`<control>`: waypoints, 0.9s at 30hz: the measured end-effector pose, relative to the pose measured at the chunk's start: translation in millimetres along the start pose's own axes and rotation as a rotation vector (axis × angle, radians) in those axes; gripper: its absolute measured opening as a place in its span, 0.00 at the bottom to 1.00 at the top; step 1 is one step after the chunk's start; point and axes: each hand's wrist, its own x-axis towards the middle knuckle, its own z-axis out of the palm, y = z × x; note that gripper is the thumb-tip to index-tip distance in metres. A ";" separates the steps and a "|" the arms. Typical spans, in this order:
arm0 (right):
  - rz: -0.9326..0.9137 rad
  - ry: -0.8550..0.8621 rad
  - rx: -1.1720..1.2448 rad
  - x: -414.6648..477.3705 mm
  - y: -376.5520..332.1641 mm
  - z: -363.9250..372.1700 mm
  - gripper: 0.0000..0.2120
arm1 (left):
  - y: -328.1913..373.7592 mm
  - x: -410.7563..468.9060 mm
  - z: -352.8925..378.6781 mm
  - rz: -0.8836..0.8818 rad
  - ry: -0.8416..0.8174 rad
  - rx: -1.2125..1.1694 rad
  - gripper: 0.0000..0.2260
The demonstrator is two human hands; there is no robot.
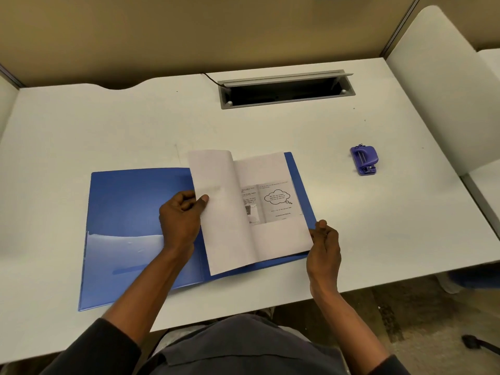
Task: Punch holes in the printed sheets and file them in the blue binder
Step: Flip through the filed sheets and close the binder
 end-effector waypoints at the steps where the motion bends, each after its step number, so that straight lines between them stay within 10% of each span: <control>1: -0.001 0.004 -0.011 -0.5 0.8 0.5 0.12 | 1.2 -1.8 2.0 0.005 -0.016 0.012 0.07; 10: -0.071 0.061 -0.098 2.1 8.7 3.9 0.09 | 17.8 -10.5 5.3 0.020 -0.190 0.030 0.20; 19: -0.131 0.108 -0.126 10.7 9.1 -2.5 0.15 | 4.6 36.5 -81.8 0.269 0.367 0.685 0.12; 27: -0.195 0.027 -0.392 22.0 18.4 -0.8 0.28 | 17.0 48.4 -134.8 -0.096 0.497 0.688 0.34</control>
